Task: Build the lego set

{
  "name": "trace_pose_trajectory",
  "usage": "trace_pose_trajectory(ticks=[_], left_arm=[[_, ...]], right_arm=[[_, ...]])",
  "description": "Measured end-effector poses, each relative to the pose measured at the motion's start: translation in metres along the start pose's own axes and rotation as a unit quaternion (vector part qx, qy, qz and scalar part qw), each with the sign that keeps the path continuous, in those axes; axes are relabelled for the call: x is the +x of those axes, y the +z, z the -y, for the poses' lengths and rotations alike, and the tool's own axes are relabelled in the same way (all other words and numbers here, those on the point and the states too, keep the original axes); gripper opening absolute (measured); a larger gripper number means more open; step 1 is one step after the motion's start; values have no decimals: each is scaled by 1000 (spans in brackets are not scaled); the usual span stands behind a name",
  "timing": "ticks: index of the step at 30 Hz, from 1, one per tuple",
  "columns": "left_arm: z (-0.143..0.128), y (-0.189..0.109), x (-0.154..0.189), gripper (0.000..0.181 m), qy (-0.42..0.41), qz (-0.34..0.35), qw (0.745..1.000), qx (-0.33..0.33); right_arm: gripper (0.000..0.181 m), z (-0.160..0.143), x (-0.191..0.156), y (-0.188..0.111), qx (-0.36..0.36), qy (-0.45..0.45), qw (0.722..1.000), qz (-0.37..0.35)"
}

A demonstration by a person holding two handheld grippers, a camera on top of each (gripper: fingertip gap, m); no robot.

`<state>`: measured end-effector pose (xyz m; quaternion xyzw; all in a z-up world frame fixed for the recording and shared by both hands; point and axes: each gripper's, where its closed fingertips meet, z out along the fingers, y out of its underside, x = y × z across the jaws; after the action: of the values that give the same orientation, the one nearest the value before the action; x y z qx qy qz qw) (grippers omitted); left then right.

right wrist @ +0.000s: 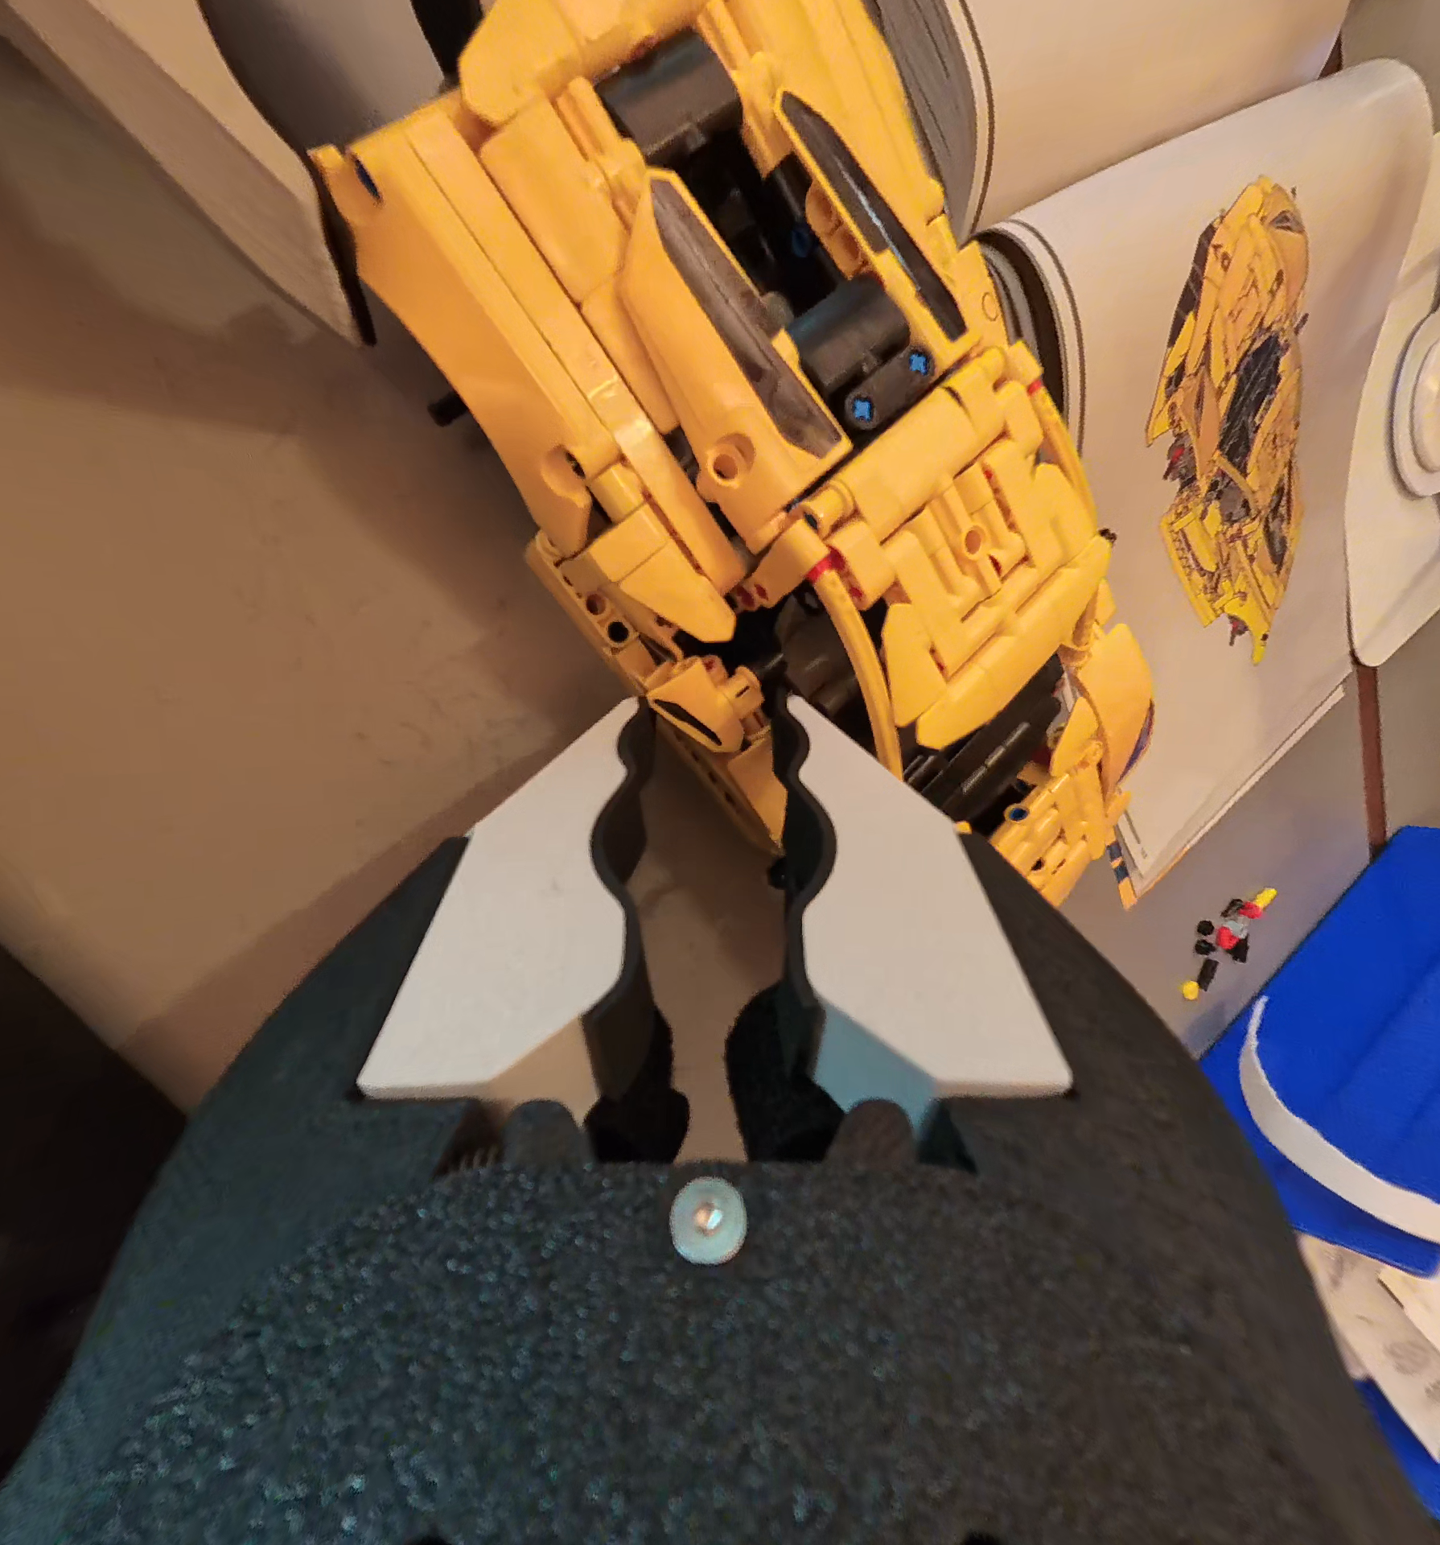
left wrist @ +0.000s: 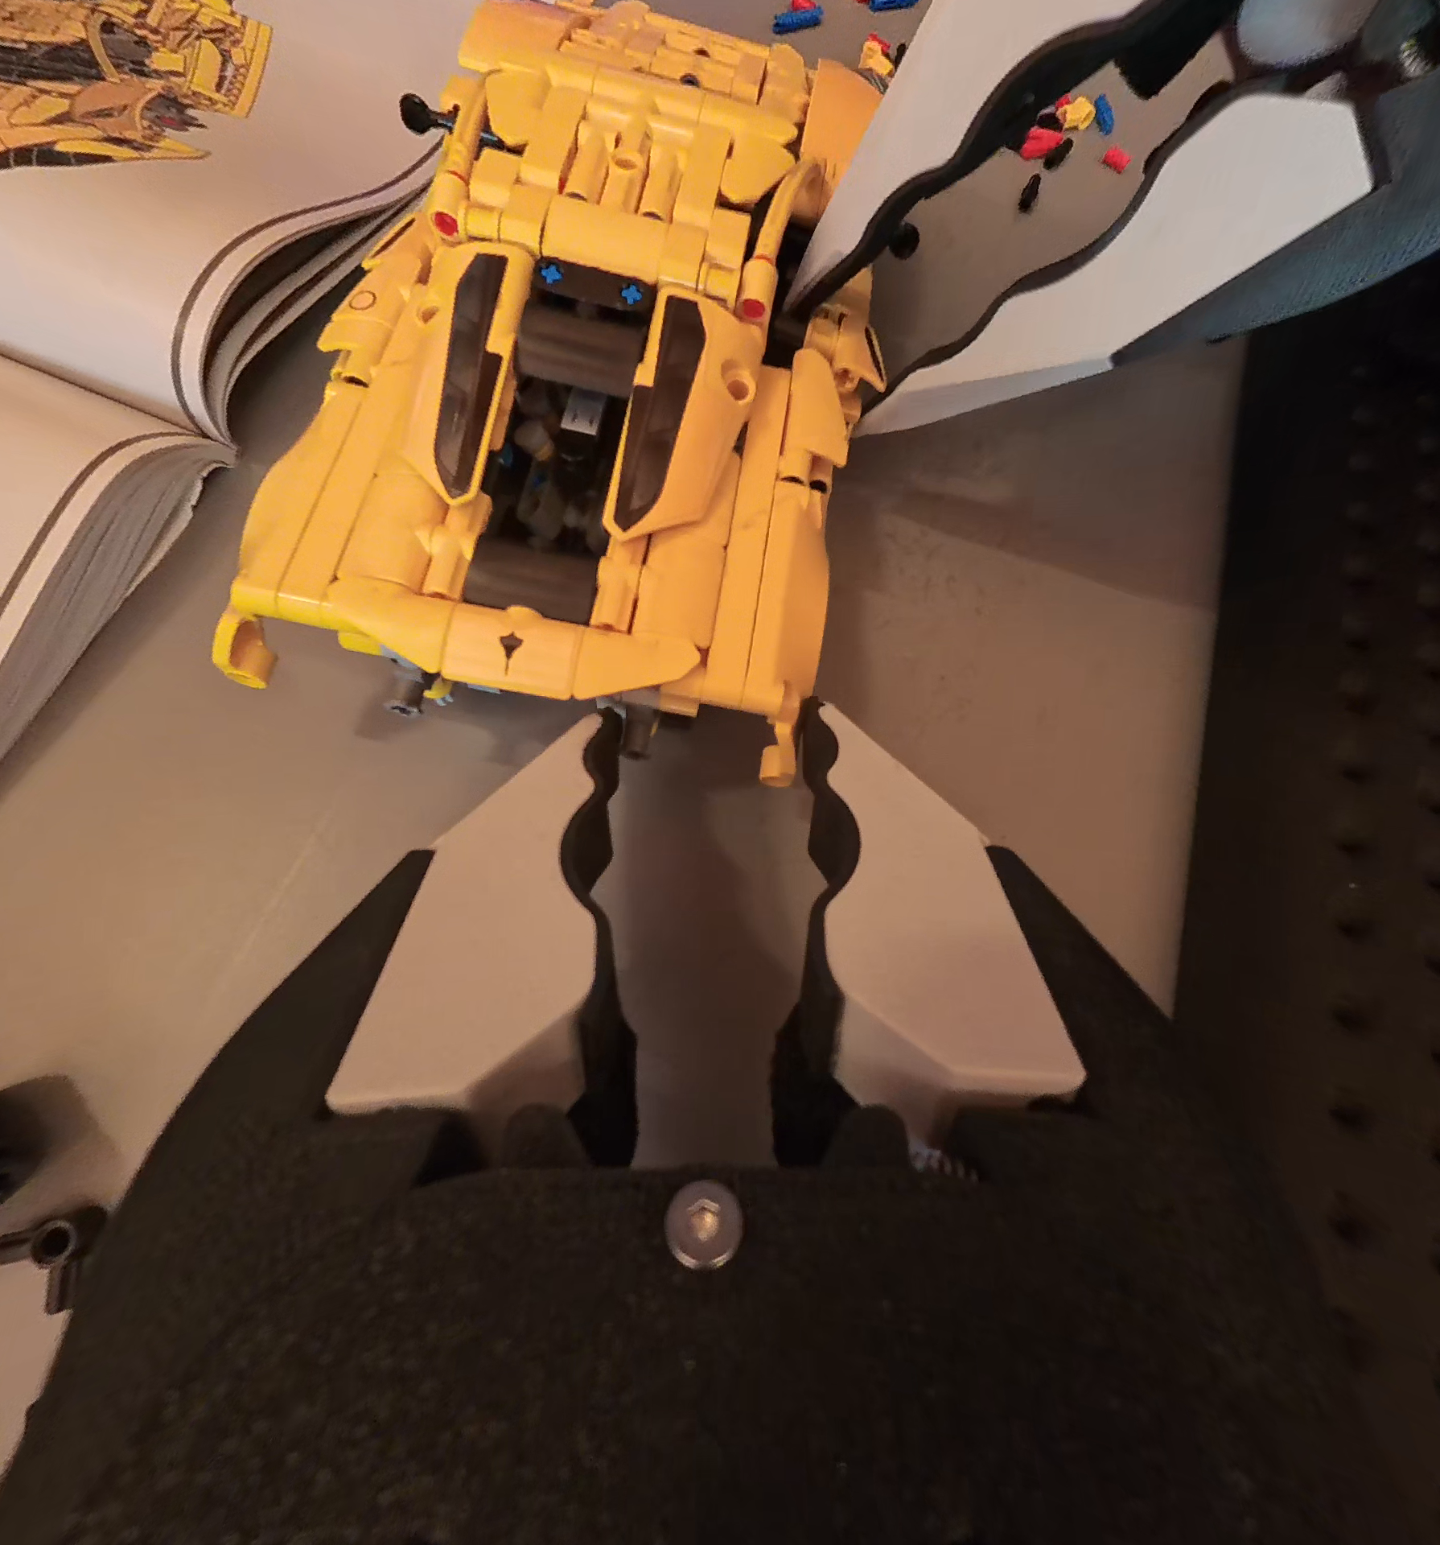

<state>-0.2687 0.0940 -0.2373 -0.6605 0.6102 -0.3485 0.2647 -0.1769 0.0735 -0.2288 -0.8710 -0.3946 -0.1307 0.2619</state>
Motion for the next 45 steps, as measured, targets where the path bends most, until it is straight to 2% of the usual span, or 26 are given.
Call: trace_pose_trajectory(ticks=[8, 11, 15, 17, 22, 27, 29, 32, 34, 38, 41, 45], left_arm=[[0, 0, 0, 43, -3, -5, 1000, 1], [0, 0, 0, 43, -3, -6, 1000, 1], [0, 0, 1, 43, -3, -8, 1000, 1], [0, 0, -1, 43, -5, -3, 1000, 2], [-1, -1, -1, 43, -6, -1, 1000, 0], [-1, -1, -1, 43, -7, -1, 1000, 1], [0, -1, -1, 43, -9, -2, 1000, 0], [-1, -1, 0, 42, -8, -1, 1000, 2], [-1, -1, 0, 42, -8, -2, 1000, 3], [-1, -1, 0, 42, -7, -2, 1000, 2], [-1, -1, 1, 42, -7, -2, 1000, 1], [-1, -2, 0, 42, -10, -2, 1000, 2]], right_arm=[[26, -3, 0, -1, -51, -15, 998, -16], [26, -3, -1, -1, -59, -28, 998, 13], [25, -4, 1, -1, -104, -88, 988, 75], [26, 0, 5, 2, -112, -67, 987, 93], [35, -2, 6, -11, -2, -69, 996, 63], [23, -6, 3, -33, 147, -26, 988, 26], [32, 1, -8, -28, 183, 1, 982, 42], [35, 5, -14, -17, 192, 17, 980, 38], [23, 3, -12, -14, 188, 0, 982, 18], [24, -6, -34, -8, 161, -3, 984, 75], [28, 5, -24, -3, 188, 13, 981, 35], [10, 6, -13, -1, 191, 9, 982, -15]])
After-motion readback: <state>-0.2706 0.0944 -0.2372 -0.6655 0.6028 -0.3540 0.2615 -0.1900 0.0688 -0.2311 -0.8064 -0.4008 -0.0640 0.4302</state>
